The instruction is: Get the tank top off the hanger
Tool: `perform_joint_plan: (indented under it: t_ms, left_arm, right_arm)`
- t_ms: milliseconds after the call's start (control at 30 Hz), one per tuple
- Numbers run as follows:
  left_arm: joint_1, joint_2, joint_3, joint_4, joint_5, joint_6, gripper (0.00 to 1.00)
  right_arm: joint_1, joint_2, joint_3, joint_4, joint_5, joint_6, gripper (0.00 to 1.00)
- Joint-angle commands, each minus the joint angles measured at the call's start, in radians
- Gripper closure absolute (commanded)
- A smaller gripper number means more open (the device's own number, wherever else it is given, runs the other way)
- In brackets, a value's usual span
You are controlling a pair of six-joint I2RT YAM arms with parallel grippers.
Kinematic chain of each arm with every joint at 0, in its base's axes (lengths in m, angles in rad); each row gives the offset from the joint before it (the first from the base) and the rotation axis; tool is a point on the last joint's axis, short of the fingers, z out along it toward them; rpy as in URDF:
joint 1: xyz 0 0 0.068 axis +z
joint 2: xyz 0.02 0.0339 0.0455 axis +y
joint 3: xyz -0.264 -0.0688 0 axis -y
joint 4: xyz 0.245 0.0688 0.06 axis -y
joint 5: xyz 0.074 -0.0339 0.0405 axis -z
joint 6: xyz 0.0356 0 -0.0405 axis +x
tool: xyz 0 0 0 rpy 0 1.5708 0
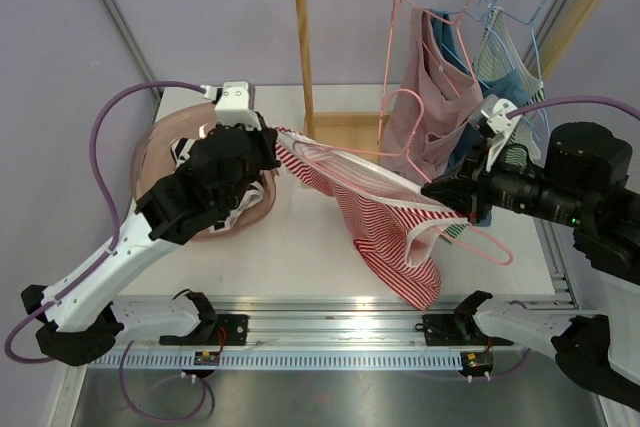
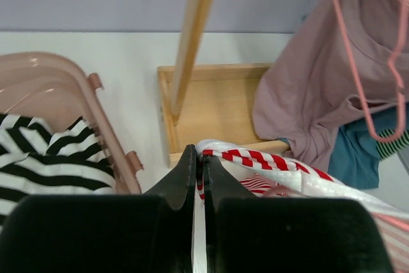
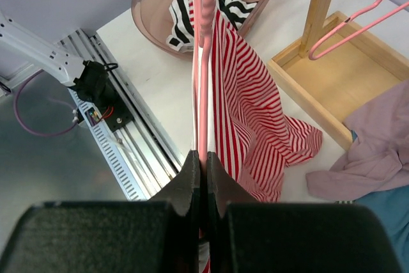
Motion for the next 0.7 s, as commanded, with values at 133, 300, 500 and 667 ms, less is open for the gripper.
perform_joint_plan:
  t_ms: [133, 300, 500, 667]
  left_arm:
    - [0.154, -0.059, -0.035, -0.076, 0.005, -0.137, 1.00]
    - [0.159, -0.116, -0.105, -0.002, 0.229, -0.111, 1.00]
    - [0.156, -0.246, -0.314, 0.185, 0.634, -0.102, 1.00]
    - [0.101, -0.308, -0.459, 0.300, 0.838, -0.057, 1.00]
  right_arm:
    - [0.020, -0.045, -0.031, 0.081, -0.064, -0.060, 1.00]
    - [0.020, -0.156, -0.267, 0.418, -0.049, -0.003, 1.00]
    - [0.020, -0.315, -0.764, 1.107, -0.138, 0.170, 1.00]
    - [0.020, -0.309, -0.985, 1.742, -0.158, 0.361, 1.00]
